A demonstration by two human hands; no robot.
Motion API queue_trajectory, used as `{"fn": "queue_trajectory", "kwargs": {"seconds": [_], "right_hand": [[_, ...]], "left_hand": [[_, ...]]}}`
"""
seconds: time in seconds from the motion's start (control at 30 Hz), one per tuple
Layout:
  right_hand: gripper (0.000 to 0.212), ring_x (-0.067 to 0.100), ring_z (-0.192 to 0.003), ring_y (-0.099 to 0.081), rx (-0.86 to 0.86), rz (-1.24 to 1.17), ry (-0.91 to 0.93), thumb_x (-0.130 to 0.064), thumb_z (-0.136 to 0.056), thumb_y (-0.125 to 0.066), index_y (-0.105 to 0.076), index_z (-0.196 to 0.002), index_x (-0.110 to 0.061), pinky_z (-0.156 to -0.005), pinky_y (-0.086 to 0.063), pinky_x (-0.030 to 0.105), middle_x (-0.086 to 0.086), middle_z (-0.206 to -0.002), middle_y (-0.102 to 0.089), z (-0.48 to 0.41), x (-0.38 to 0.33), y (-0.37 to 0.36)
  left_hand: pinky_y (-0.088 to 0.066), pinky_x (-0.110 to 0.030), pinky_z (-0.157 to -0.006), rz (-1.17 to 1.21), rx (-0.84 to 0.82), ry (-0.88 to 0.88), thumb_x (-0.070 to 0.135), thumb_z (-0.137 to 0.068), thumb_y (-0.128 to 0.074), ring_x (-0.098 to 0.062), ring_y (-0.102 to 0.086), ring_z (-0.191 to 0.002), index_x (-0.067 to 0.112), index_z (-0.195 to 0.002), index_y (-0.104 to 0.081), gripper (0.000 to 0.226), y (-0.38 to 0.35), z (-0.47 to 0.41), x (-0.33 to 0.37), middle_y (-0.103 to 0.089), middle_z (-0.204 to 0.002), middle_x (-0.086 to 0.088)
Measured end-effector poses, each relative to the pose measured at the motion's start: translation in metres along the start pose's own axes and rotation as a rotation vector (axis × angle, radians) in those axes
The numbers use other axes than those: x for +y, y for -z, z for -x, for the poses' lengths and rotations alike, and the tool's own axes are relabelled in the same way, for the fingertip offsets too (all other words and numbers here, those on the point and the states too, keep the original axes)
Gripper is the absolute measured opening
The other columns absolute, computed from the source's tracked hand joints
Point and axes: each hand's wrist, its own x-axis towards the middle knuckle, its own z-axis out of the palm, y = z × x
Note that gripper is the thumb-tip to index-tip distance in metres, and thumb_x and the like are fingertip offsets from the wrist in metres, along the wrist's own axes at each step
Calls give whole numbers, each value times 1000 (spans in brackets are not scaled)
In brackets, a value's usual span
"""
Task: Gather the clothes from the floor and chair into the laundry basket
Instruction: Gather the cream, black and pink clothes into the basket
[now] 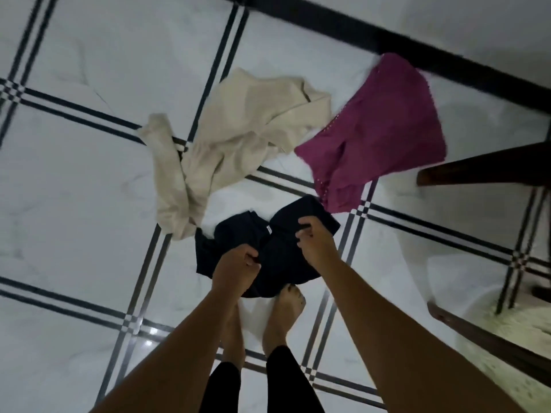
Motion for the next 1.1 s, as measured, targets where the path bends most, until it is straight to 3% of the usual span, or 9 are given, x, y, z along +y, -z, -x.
{"fn": "queue_trajectory", "kwargs": {"seconds": [0.13,0.33,0.47,0.6,0.8,0.9,0.97,1.03,1.1], "right_hand": [[27,40,-87,-66,44,34,33,-9,-94,-47,-57,-116,-22,-78,-55,53,8,-90,-63,-90,46,-37],[27,26,-79,-65,63,141,126,-13,-96,-49,-57,-120,-22,-74,-56,44,-4,-81,-60,-145,99,-78],[31,18,-97,-60,60,331,363,-17,-93,-59,-56,-124,-18,-89,-51,36,-1,-105,-59,-159,74,-77],[57,30,-121,-50,322,594,716,-17,-80,-64,-47,-134,-13,-92,-50,47,12,-136,-48,-203,-16,-95],[129,38,-151,2,492,1159,644,-19,-61,-89,1,-152,-37,-102,-27,74,10,-165,9,-265,-164,-154],[105,39,-150,10,185,1475,527,-42,-70,-82,-19,-152,-29,-105,-13,79,10,-164,7,-285,-175,-173],[71,36,-146,-24,96,1330,574,-45,-81,-69,-44,-143,-20,-111,-23,66,13,-154,-33,-293,-158,-169],[41,28,-111,-60,29,756,730,-36,-83,-63,-68,-111,-6,-97,-45,46,18,-114,-67,-286,-130,-155],[20,21,-82,-60,-80,75,587,-19,-73,-64,-68,-79,0,-76,-48,32,12,-78,-65,-256,-112,-140]], "left_hand": [[-53,-43,-90,-239,50,-25,30,-83,-68,-29,-57,-115,21,-119,-60,37,-51,-103,-28,-57,-124,-7],[-17,-73,-106,-760,18,-55,62,-66,-74,-37,7,-150,35,-152,-6,113,-120,-181,-77,11,-163,-12],[-43,-59,-100,-472,18,-359,19,-81,-67,-40,-33,-138,15,-130,-53,51,-92,-198,-97,-37,-146,-18],[-51,-44,-66,33,310,-348,6,-67,-57,-29,-60,-78,6,-85,-57,18,-17,-182,-90,-61,-81,-8],[-43,-22,-82,171,758,-131,0,-68,-52,-11,-63,-94,29,-115,-63,56,82,-166,-84,-70,-101,11],[-46,-36,-98,80,835,-167,2,-64,-52,-20,-57,-116,34,-115,-67,62,101,-179,-100,-67,-118,5],[-39,-45,-108,72,823,-190,4,-71,-57,-24,-46,-128,35,-121,-64,60,99,-185,-110,-55,-134,-1],[-29,-46,-116,102,731,-240,11,-80,-62,-26,-31,-140,35,-132,-56,58,91,-187,-117,-38,-150,-7],[-22,-50,-119,101,690,-310,21,-87,-62,-32,-19,-146,31,-143,-45,60,87,-189,-114,-21,-158,-15]]}}
